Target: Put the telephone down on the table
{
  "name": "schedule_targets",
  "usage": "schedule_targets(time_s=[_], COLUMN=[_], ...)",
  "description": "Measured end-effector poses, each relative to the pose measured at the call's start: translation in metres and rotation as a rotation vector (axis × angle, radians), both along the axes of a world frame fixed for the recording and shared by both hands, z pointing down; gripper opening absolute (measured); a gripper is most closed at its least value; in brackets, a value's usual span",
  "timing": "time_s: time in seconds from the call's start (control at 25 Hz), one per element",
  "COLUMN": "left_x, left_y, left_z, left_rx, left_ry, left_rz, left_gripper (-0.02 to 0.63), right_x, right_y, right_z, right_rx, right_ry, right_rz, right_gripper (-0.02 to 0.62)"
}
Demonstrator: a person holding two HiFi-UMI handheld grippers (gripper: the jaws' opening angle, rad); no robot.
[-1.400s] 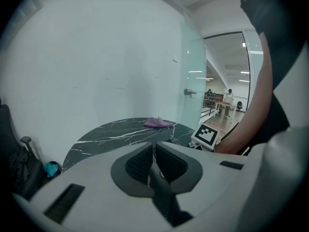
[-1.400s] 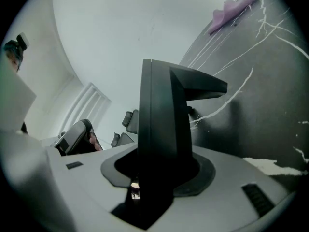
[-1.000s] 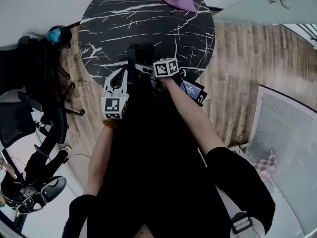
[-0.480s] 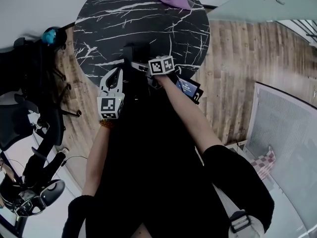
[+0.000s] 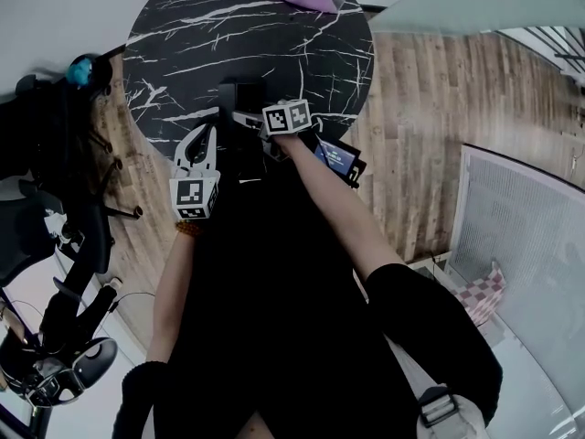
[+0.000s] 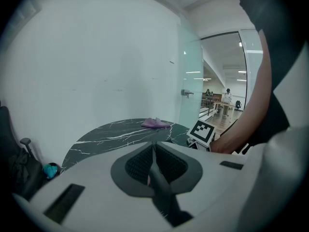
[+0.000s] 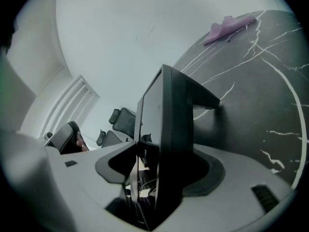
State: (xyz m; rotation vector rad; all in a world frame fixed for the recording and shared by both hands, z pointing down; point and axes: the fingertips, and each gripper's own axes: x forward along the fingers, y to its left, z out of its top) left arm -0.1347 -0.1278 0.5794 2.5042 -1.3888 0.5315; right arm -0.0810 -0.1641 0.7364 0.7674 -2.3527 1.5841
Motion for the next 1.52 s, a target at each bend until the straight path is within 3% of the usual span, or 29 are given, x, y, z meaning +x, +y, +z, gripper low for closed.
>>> schedule_targets(time_s=[0.84,1.52], left_x=[0.008,0.019], left_y=[0.004,0.005], left_z=[0.001,0.002], left_rx=[0.012,0.009], left_ry=[0.017,0.008], left_rz=[-0.020,0.002], left_gripper=[0.028,0.028], right_x=[0.012,0.022], right_y=[-0.003,0.009], right_z=[0.003,0.003], right_rx=[0.056,0.136], right_ry=[0.122,0.187], right_rz=[-0.028,-0.143], right_gripper=[0.296,0.295])
